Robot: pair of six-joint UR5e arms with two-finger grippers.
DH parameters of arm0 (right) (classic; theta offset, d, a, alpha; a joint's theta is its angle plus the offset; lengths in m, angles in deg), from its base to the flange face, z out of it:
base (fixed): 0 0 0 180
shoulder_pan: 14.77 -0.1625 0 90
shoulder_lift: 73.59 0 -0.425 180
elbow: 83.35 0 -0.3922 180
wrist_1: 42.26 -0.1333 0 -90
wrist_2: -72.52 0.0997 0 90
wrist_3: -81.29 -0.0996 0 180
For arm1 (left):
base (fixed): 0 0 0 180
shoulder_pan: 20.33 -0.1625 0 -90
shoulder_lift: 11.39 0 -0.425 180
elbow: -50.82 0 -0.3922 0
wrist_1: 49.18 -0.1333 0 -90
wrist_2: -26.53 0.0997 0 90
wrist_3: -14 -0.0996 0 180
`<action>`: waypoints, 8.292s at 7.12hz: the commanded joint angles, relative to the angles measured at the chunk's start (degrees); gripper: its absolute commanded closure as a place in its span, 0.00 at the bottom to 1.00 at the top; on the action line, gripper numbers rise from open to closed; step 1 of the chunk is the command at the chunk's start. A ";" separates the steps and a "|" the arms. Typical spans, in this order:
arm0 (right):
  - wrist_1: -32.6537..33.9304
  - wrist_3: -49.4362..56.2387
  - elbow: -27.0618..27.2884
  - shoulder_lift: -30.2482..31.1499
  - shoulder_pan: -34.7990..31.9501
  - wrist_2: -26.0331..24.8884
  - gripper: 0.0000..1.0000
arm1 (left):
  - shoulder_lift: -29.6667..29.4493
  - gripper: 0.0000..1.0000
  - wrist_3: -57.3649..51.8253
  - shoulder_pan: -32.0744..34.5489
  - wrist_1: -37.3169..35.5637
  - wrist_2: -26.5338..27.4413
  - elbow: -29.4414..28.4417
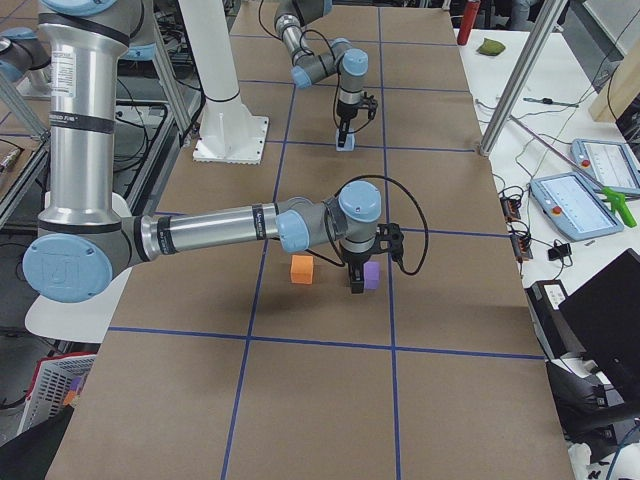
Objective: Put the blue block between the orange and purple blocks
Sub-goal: 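Carry the light blue cube with the left gripper to the table center and release it, then lower the right gripper onto the light blue cube while the left gripper withdraws, then carry the light blue cube with the right gripper toward the purple cube, then lower the light blue cube between the purple and orange cubes with the right gripper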
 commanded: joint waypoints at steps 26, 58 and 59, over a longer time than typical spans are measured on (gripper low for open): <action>-7.29 -63.28 -8.71 -36.72 50.51 -35.59 0.05 | 30.56 0.00 -4.20 17.57 -9.85 -9.16 40.86; -28.04 -30.06 -9.25 1.85 24.40 -12.65 0.89 | 30.64 0.00 -3.24 17.04 -9.76 -8.90 41.13; -27.95 -30.67 -9.25 1.58 24.41 -12.56 0.87 | 30.64 0.00 -3.24 16.96 -9.76 -8.81 41.13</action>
